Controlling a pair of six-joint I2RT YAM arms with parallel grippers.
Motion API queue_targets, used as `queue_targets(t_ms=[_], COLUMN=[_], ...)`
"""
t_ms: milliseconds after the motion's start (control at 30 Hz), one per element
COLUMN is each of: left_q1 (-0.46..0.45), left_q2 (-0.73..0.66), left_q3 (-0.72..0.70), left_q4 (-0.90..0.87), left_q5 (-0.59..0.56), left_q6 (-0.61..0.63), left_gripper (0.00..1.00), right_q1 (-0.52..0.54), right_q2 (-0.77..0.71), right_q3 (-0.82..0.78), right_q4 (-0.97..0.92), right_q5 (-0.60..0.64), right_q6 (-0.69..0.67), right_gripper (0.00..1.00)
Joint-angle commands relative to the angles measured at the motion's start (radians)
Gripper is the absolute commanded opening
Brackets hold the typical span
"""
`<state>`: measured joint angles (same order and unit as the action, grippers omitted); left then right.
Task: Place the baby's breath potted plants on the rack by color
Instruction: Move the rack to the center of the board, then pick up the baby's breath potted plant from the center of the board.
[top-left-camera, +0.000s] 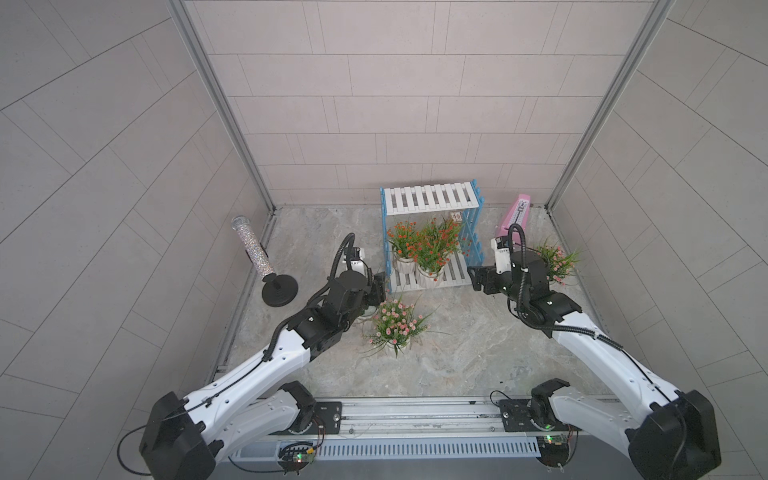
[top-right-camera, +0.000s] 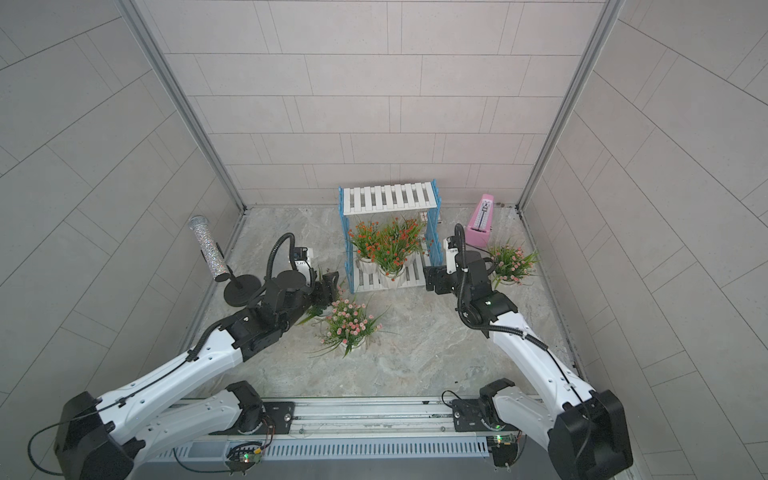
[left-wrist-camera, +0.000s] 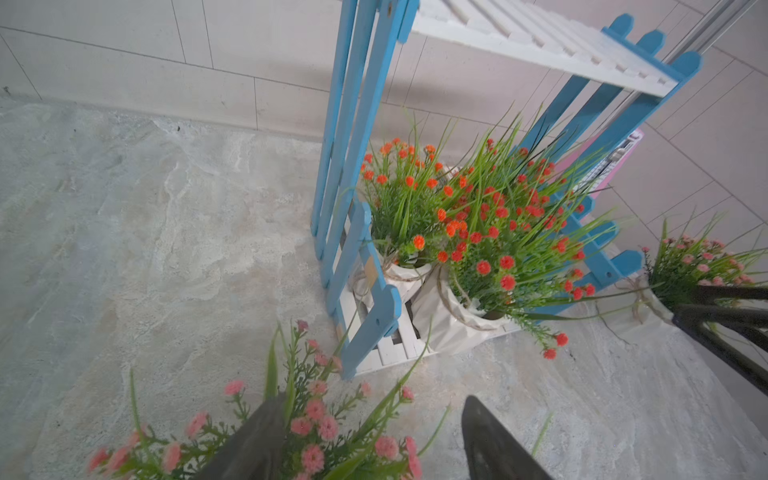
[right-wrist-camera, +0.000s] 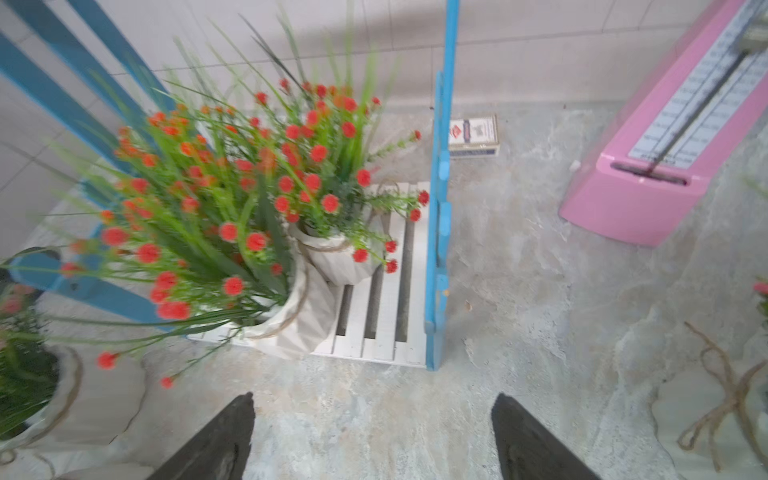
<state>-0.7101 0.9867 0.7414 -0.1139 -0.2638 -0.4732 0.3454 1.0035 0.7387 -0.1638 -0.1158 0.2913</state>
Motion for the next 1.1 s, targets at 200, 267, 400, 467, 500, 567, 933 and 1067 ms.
queue_targets(t_ms=[200,267,400,467,500,567,933,1067], left_q1=[0.118,0.186,0.300,0.334,0.347,0.367,0.379,0.380], left_q2=[0.008,0.012,0.019,0.025,0.029,0.039,0.048,0.033], left_q3=[0.159,0.178,0.191,0.188,0.183,0.173,0.155,0.150], left_q4=[-0.148,-0.160,-0.168,-0.158,-0.147,-0.126,-0.075,-0.073], left_q5=[0.078,0.158,0.276,0.313,0.333,0.356,0.359,0.349], left_q6=[0.017,0.005,-0.011,-0.020,-0.026,-0.040,-0.056,-0.056], left_gripper=[0.73,0.73,0.73,0.73,0.73,0.73,0.73,0.73], right_q1=[0.302,0.328,0.354,0.354,0.354,0.357,0.510,0.563], right_q2=[-0.031,-0.037,-0.042,-0.052,-0.053,-0.048,0.076,0.143], right_q3=[-0.124,-0.177,-0.245,-0.280,-0.298,-0.323,-0.335,-0.331], right_q4=[-0.072,-0.054,-0.029,0.009,0.036,0.101,0.342,0.447], right_q5=[0.142,0.127,0.076,0.018,-0.021,-0.126,-0.256,-0.205], right_q6=[0.049,0.075,0.100,0.098,0.089,0.066,-0.082,-0.105], right_gripper=[0.95,0.95,0.95,0.95,0.95,0.95,0.95,0.96])
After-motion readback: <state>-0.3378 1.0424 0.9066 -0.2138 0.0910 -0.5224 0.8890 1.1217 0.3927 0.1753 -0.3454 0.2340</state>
